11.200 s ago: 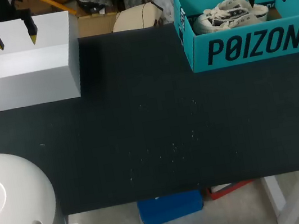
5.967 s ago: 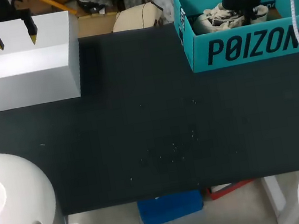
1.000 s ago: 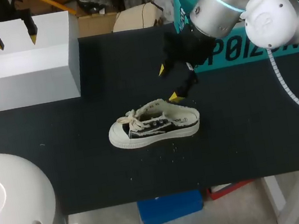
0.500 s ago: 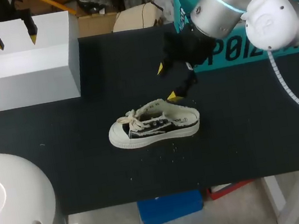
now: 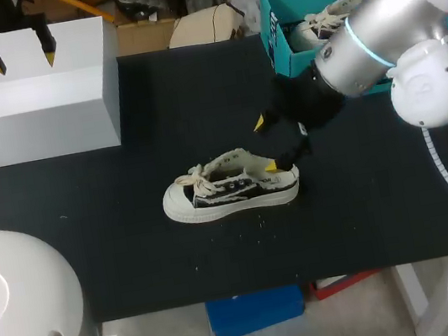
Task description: Take the shoe out of the shoebox, open the shoe tongue, remove and reinsert the insole, then place the shoe into the shoebox
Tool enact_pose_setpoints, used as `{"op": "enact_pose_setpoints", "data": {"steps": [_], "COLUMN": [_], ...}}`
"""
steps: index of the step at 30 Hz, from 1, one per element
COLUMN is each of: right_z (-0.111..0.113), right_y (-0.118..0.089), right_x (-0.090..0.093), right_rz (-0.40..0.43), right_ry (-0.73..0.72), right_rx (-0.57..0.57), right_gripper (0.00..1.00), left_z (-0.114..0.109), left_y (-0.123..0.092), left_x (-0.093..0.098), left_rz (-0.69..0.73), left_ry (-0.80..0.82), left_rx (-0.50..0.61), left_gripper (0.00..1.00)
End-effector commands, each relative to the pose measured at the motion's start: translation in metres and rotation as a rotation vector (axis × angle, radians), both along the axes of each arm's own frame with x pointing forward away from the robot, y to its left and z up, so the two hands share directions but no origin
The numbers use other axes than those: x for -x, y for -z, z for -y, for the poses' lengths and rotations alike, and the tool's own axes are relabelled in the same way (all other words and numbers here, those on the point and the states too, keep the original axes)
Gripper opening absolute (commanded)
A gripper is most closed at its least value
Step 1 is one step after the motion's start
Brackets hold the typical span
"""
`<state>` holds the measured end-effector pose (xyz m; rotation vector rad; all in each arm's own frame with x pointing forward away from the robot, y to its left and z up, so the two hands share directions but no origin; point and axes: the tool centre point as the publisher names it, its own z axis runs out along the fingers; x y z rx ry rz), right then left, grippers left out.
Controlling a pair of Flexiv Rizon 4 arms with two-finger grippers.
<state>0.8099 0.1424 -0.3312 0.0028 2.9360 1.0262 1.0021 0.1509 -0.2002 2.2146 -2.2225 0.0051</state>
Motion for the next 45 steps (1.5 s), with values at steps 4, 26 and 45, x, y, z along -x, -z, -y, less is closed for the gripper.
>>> {"op": "enact_pose_setpoints", "data": {"steps": [4,26,45], "right_z": [0.009,0.024,0.017], "right_y": [0.031,0.08,0.102], "right_x": [0.001,-0.002,-0.005], "right_rz": [-0.01,-0.051,-0.069], "right_ry": [0.028,0.07,0.078], "right_rx": [-0.107,-0.196,-0.266], "right_gripper": [1.0,1.0,1.0], "left_z": [0.001,0.001,0.001], "left_y": [0.0,0.0,0.0], "left_x": [0.0,0.0,0.0], "left_rz": [-0.002,-0.002,-0.002], "left_ry": [-0.002,-0.002,-0.002], "left_rx": [-0.003,-0.003,-0.003], "left_gripper": [1.0,1.0,1.0]}}
